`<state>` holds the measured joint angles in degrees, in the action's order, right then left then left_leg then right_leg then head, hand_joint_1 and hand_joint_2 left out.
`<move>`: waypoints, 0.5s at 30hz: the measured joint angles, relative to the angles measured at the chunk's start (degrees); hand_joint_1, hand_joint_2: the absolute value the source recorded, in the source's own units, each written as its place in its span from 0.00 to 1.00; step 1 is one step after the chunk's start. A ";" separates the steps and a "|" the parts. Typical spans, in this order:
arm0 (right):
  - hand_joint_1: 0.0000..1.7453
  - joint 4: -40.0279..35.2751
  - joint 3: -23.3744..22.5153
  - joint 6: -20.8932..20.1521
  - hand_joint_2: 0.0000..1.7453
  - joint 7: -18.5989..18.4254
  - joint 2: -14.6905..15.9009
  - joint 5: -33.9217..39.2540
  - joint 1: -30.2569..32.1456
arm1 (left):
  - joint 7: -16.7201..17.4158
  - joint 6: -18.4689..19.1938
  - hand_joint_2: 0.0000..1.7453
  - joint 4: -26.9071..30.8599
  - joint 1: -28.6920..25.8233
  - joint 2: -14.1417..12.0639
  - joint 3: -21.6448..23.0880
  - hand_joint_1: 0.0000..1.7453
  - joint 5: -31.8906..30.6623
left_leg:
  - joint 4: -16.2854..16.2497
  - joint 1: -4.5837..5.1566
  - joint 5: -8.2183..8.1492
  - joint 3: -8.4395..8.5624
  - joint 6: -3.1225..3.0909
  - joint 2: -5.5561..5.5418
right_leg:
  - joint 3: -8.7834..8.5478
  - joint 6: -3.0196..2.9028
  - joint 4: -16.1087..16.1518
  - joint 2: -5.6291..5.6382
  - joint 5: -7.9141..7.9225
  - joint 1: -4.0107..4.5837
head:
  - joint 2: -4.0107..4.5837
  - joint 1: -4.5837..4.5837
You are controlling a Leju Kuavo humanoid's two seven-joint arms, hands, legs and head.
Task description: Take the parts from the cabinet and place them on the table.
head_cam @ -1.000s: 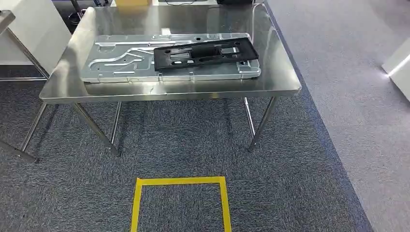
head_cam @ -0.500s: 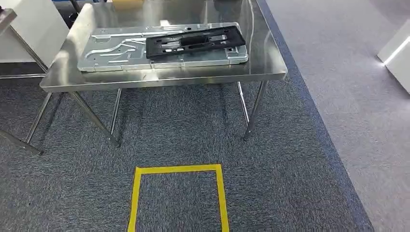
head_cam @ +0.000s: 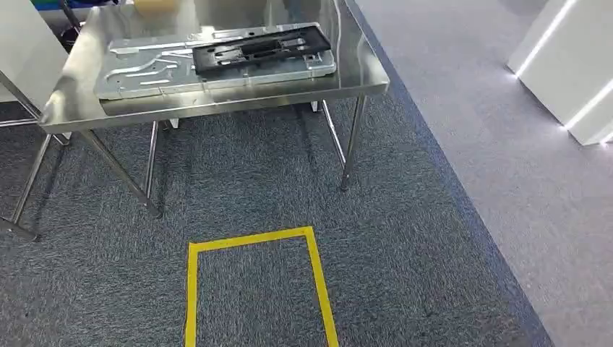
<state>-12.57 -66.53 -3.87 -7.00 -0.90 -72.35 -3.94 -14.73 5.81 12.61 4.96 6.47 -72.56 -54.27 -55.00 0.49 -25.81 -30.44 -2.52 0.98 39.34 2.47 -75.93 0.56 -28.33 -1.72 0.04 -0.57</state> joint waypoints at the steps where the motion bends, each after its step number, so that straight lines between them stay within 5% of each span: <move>1: 0.00 0.00 0.00 -0.22 0.00 -0.11 0.00 0.00 0.03 | 0.00 0.02 0.00 0.02 0.03 0.00 0.04 0.00 -0.15 | -0.77 -0.09 0.46 -1.59 0.32 0.13 | -2.27 0.34 1.78 -0.01 2.22 -0.36 | 0.00 0.00; 2: 0.00 0.00 0.00 -0.26 0.00 -0.11 0.00 0.00 -0.03 | 0.00 0.02 0.00 0.02 0.10 -0.02 0.09 0.00 -0.15 | -1.68 -0.18 0.96 -3.08 0.73 0.15 | -6.15 0.62 6.02 -0.01 1.97 -0.70 | 0.00 -0.02; 4: 0.00 0.00 0.00 -0.39 0.00 -0.22 0.07 -0.04 -0.51 | -0.02 0.02 0.00 0.00 0.16 -0.11 0.28 0.00 -0.15 | -3.51 -0.08 1.31 -4.62 1.42 0.36 | -15.19 0.37 18.67 0.15 -3.56 -0.40 | 0.00 -0.30; 5: 0.00 0.11 -0.02 -0.55 0.00 -0.39 -0.11 -0.07 -0.61 | -0.04 0.02 0.00 0.02 0.22 -0.17 0.31 0.00 -0.20 | -3.63 -0.26 2.02 -5.42 1.98 0.37 | -15.10 -0.19 20.26 0.15 -4.91 -0.11 | 0.00 -0.48; 7: 0.00 0.11 -0.02 -0.50 0.00 -0.89 -0.09 -0.09 -0.47 | -0.02 0.00 0.00 0.00 0.36 -0.17 0.33 0.00 -0.20 | -3.64 -0.72 3.65 -6.48 2.82 0.35 | -13.53 -1.06 19.24 0.11 -3.80 0.57 | 0.00 -0.44; 8: 0.00 0.13 -0.09 -0.50 0.00 -0.89 -0.09 -0.11 -0.06 | -0.02 0.00 0.00 0.00 0.32 -0.17 0.33 0.00 -0.20 | -4.02 -0.98 3.20 -7.02 3.10 0.08 | -12.96 -1.94 19.41 -0.30 -3.18 0.16 | 0.00 -0.35; 9: 0.00 0.11 -0.13 -0.57 0.00 -0.85 -0.09 -0.18 0.02 | -0.02 0.00 0.00 0.00 0.14 -0.17 0.33 0.00 -0.13 | -5.32 -1.12 0.60 -7.65 3.28 -0.17 | -12.33 -2.42 19.28 -0.56 -2.57 0.43 | 0.00 -0.46; 10: 0.00 0.11 -0.15 -1.00 0.00 -0.68 -0.07 -0.35 0.04 | -0.13 -0.02 0.00 0.00 -0.14 -0.17 0.31 0.00 -0.09 | -8.85 -1.13 -3.76 -8.55 3.25 -0.25 | -11.65 -3.08 19.15 -0.72 -1.92 0.62 | 0.00 -0.54; 12: 0.00 0.11 -0.15 -1.53 0.00 -0.26 -0.07 -0.88 0.15 | -0.39 -0.09 0.00 0.00 -0.48 -0.15 0.31 0.00 0.07 | -16.71 -1.14 -9.22 -9.84 3.20 -0.34 | -10.13 -3.49 18.87 -0.73 -0.79 1.06 | 0.00 -0.61; 13: 0.00 0.11 -0.15 -1.57 0.00 0.17 -0.07 -1.05 0.10 | -0.63 -0.13 0.00 0.00 -0.45 -0.15 0.31 0.00 0.04 | -19.88 -1.13 -9.70 -9.96 3.08 -0.39 | -9.18 -3.63 18.67 -0.76 -0.12 1.38 | 0.00 -0.61; 15: 0.00 0.13 -0.13 -1.60 0.00 0.42 -0.07 -1.18 0.01 | -0.96 -0.15 0.00 0.00 -0.32 -0.17 0.33 0.00 -0.13 | -20.80 -1.00 -6.89 -8.38 2.68 -0.44 | -7.42 -3.73 18.22 -0.78 0.88 1.70 | 0.00 -0.61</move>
<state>-12.44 -66.66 -5.46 -6.58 -0.96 -73.53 -3.93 -15.69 5.66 12.61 4.63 6.29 -72.24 -54.40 -75.79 -0.51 -32.70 -38.82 0.16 0.54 31.92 -1.26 -57.71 -0.22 -27.44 -0.01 0.04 -1.18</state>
